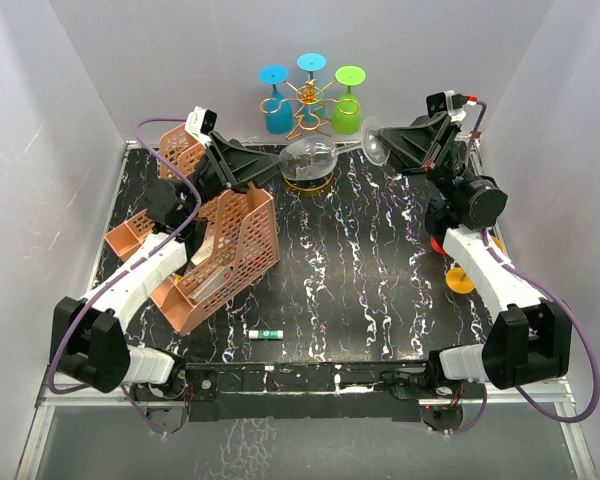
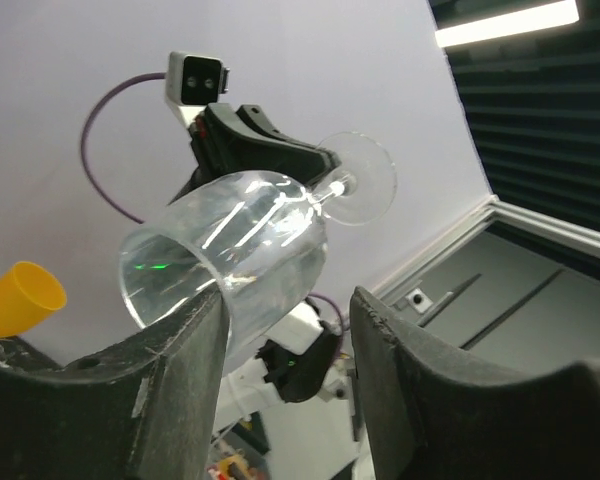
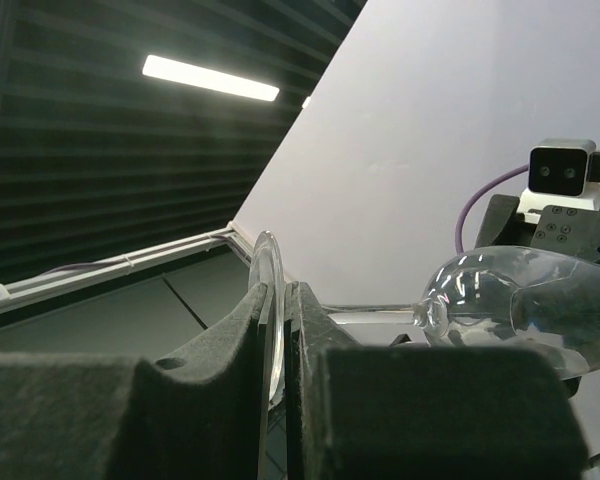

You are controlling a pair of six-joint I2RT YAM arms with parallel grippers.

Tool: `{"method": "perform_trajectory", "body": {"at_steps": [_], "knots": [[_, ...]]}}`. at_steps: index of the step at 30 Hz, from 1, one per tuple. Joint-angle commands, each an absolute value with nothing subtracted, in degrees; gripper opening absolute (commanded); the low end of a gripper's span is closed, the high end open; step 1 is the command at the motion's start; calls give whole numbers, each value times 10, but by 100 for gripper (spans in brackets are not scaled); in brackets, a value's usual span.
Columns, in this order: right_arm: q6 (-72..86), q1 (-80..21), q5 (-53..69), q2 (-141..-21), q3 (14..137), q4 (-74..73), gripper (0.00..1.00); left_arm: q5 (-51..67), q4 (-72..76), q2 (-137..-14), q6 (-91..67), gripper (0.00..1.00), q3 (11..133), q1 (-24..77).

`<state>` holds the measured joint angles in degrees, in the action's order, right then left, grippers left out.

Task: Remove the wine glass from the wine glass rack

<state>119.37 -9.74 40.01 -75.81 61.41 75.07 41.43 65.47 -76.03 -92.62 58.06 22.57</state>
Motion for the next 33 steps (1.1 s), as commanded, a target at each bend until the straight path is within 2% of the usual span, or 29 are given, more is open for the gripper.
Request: {"method": "perform_trajectory", "body": {"at_steps": [1, 6, 12, 19, 28, 33], "knots": [[1264, -97, 361, -757, 600, 808, 8, 423, 829, -775, -1011, 46, 597, 224], [1272, -97, 354, -763, 576, 815, 8, 425, 839, -779, -1019, 31, 598, 224], [1278, -98, 358, -772, 564, 818, 8, 431, 827, -774, -1005, 30, 600, 225], [1289, -97, 365, -786, 560, 833, 8, 443, 831, -781, -1007, 33, 613, 230], [1288, -98, 375, -791, 556, 827, 8, 466, 775, -779, -973, 32, 629, 236], [1287, -98, 376, -792, 549, 825, 8, 469, 763, -780, -965, 25, 633, 239]]}}
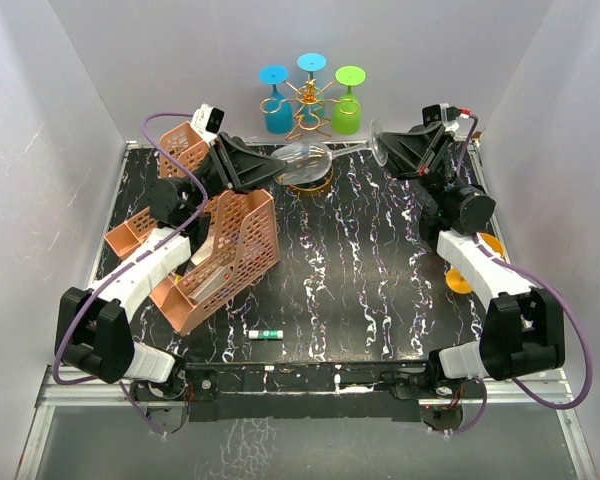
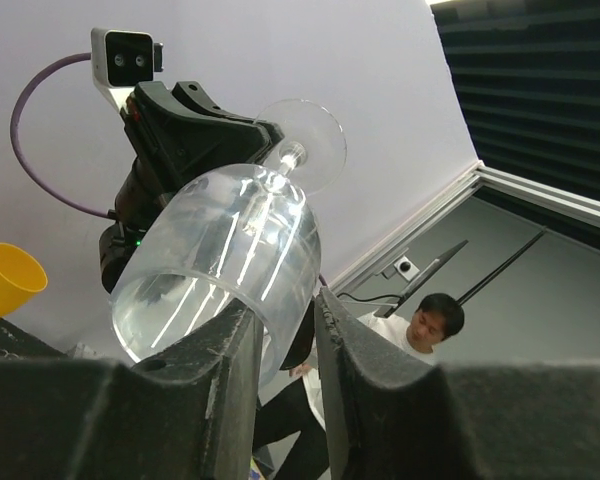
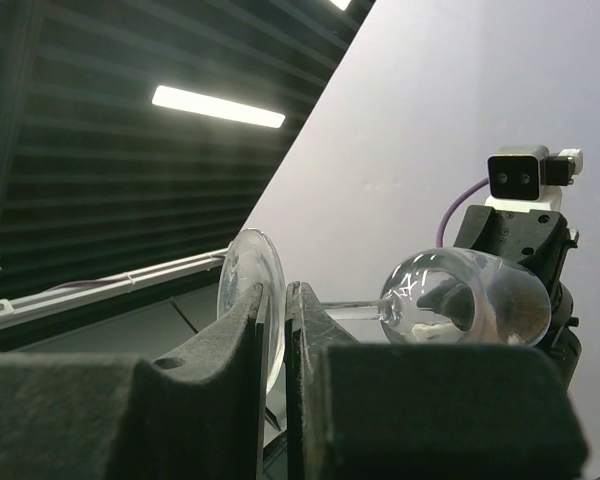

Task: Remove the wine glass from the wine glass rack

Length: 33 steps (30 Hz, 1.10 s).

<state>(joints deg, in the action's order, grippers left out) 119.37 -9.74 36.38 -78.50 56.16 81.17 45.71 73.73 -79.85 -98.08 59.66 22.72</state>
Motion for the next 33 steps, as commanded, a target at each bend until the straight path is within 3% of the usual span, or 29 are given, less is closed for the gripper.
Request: {"method": "perform_trajectory", "body": {"at_steps": [1, 9, 10, 23, 29, 33], "knots": [[1287, -98, 376, -791, 548, 824, 8, 469, 759, -780, -963, 24, 634, 239], [1278, -98, 375, -788, 535, 816, 11, 462, 794, -793, -999, 4, 632, 242], [1271, -98, 375, -786, 534, 810, 15, 461, 802, -795, -1004, 0, 632, 242], [1122, -80, 361, -739, 506, 652, 60, 441, 659, -729, -946, 0, 610, 242], [1023, -54, 347, -691, 496, 529, 91, 440, 614, -711, -929, 0, 601, 242], [941, -7, 336, -647, 495, 433, 99, 437, 563, -690, -900, 0, 597, 242]]}}
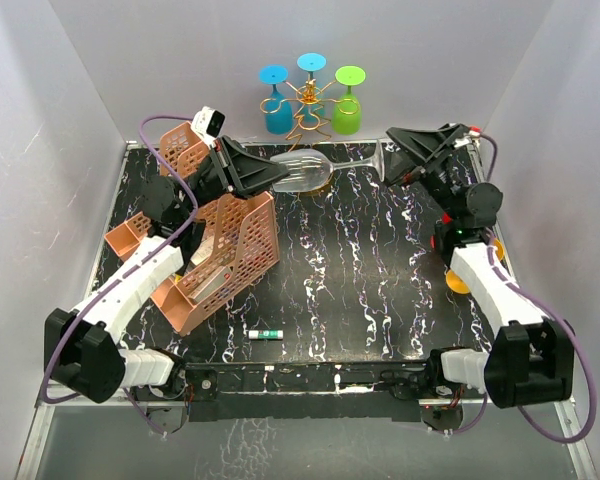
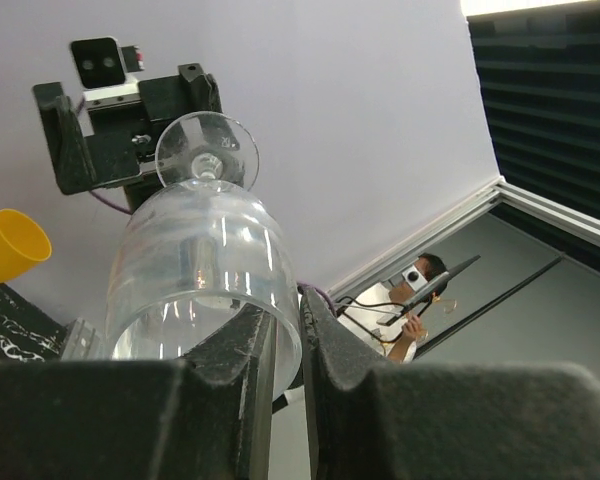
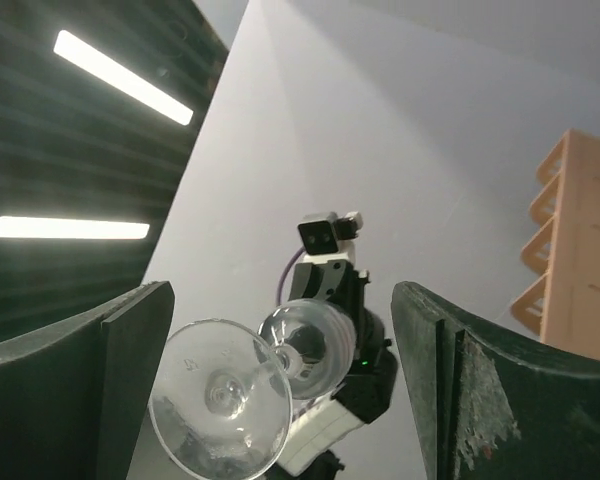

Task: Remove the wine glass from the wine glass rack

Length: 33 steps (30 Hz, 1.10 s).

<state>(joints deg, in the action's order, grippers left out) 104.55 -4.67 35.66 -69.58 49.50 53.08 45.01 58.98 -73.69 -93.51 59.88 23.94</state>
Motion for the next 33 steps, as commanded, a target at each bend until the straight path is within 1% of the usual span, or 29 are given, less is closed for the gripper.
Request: {"method": "perform_trajectory", "body": {"at_steps": [1, 3, 5, 8, 10, 14, 19, 23, 33], "knots": [[916, 12, 336, -636, 497, 406, 99, 438, 549, -685, -888, 0, 598, 242], [850, 48, 334, -613, 507, 324, 99, 442, 499, -676, -860, 0, 603, 242], [777, 74, 330, -593, 524, 256, 99, 445, 413, -663, -809, 0, 616, 242], [622, 76, 332, -592, 590, 143, 99, 433, 220, -645, -699, 0, 656, 243], [537, 73, 344, -592, 616, 102, 99, 419, 97, -639, -620, 0, 703, 247], [392, 55, 272, -579, 661, -13, 99, 382, -49, -643, -525, 0, 754, 274], [326, 38, 221, -575, 671, -46, 99, 259, -224, -690, -423, 0, 813, 366], [302, 17, 205, -570, 663, -43, 99, 202, -340, -747, -364, 0, 876, 410], [246, -41, 126, -547, 645, -38, 100, 12, -524, -882, -305, 0, 980, 502]]}}
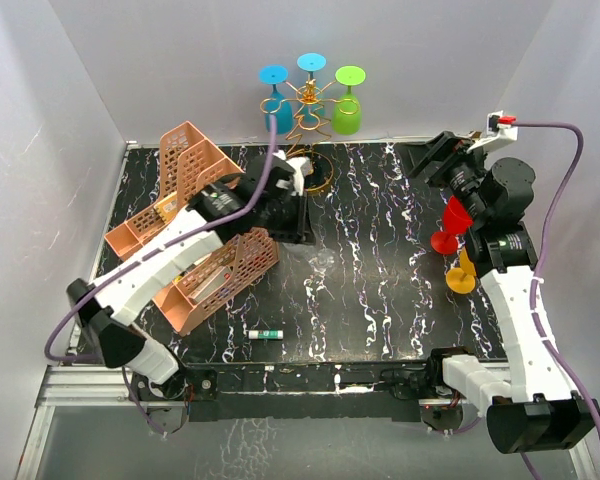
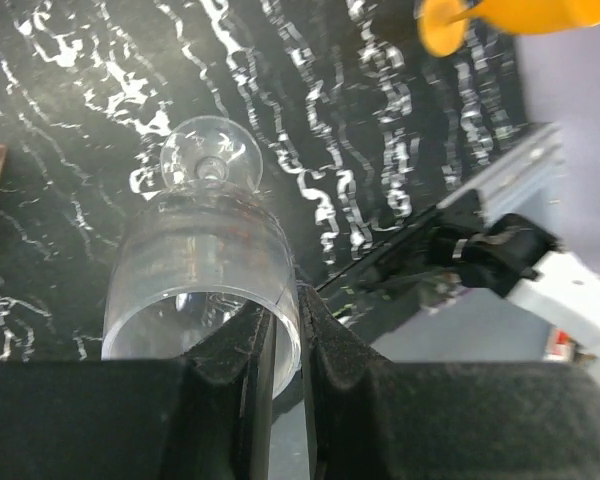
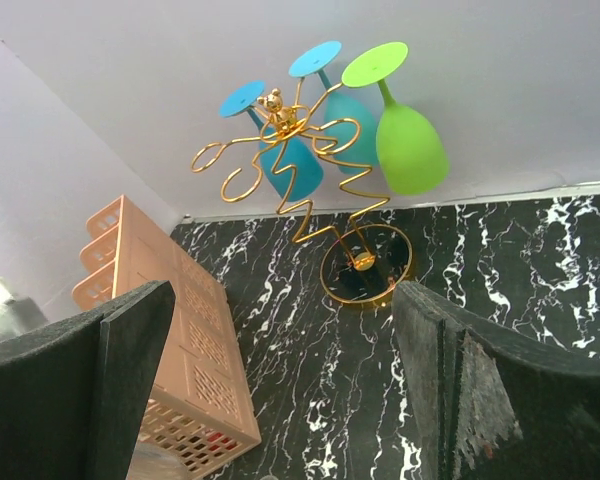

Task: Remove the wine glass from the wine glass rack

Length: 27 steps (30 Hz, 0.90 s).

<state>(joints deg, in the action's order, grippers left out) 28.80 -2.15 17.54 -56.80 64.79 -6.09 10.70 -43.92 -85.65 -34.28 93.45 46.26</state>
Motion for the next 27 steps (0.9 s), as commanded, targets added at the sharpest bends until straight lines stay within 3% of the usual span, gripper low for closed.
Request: {"method": "perform_trajectory", "body": {"at_steps": [1, 9, 27], "knots": [[239, -48, 117, -544, 644, -38, 99, -11, -534, -897, -302, 0, 986, 513], [200, -94, 48, -523, 629, -35, 100, -69, -585, -964, -289, 0, 991, 537], [232, -100, 87, -530, 612, -24, 100, -59, -529, -930, -300, 0, 895, 535]]}}
